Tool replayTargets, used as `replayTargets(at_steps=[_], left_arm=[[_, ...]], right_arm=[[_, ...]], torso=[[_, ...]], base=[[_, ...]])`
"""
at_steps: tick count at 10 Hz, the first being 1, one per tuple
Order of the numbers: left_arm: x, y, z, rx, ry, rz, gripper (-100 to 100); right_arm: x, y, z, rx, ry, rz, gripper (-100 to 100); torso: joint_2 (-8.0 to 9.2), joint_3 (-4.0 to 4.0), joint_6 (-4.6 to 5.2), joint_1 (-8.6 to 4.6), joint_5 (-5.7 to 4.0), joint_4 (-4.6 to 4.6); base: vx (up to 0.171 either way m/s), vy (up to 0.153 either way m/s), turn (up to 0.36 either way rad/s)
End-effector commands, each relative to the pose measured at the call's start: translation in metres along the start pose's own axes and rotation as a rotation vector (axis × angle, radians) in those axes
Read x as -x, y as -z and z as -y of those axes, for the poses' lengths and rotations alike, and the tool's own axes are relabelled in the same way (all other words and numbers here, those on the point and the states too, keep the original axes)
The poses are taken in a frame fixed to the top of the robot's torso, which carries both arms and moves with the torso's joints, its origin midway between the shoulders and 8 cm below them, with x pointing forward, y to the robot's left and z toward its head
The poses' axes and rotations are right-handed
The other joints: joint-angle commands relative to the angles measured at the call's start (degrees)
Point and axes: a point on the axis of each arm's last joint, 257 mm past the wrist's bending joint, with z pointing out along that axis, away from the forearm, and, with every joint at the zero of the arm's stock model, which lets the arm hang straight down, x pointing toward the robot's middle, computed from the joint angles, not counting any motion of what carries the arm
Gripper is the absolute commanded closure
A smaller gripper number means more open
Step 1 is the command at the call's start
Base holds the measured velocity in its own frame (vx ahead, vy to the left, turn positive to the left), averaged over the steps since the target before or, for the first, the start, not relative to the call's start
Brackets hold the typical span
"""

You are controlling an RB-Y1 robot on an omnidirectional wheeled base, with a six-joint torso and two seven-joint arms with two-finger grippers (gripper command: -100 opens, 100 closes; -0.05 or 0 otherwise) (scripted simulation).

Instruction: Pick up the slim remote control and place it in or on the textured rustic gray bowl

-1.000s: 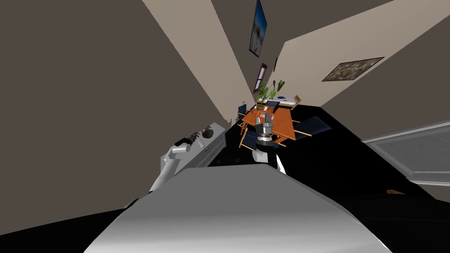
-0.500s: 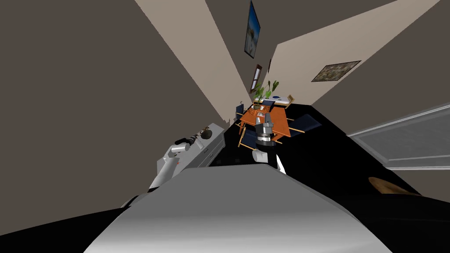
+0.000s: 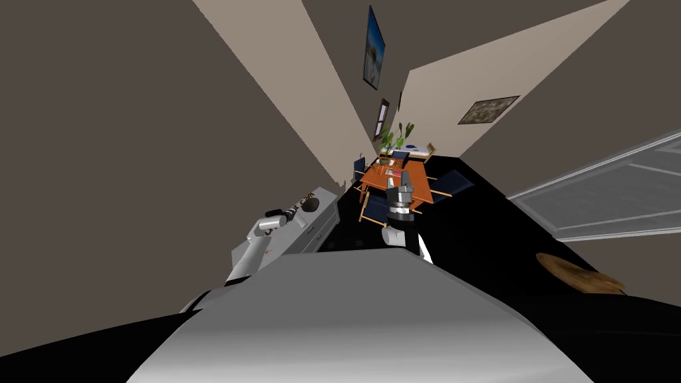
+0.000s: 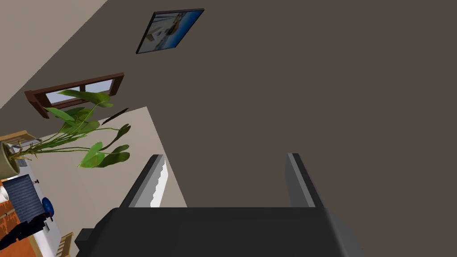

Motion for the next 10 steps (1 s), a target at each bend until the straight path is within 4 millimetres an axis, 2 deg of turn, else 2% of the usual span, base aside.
replayTargets(at_steps=[1, 5, 10], left_arm=[[0.001, -0.003, -0.018, 0.06, 0.005, -0.031, -100], [-0.004, -0.004, -0.052, 0.183, 0.018, -0.102, -100], [-0.013, 0.001, -0.084, 0.304, 0.036, -0.181, -100]], right_arm=[[0.0, 0.0, 0.0, 0.0, 0.0, 0.0, 0], [0.0, 0.0, 0.0, 0.0, 0.0, 0.0, 0], [0.0, 0.0, 0.0, 0.0, 0.0, 0.0, 0]], torso=[[0.0, 0.0, 0.0, 0.0, 0.0, 0.0], [0.01, 0.0, -0.01, 0.05, 0.02, 0.0], [-0.03, -0.01, 0.02, 0.03, 0.01, 0.0]], base=[[-0.001, 0.031, -0.152], [-0.006, 0.035, -0.128], [0.0, 0.031, -0.103]])
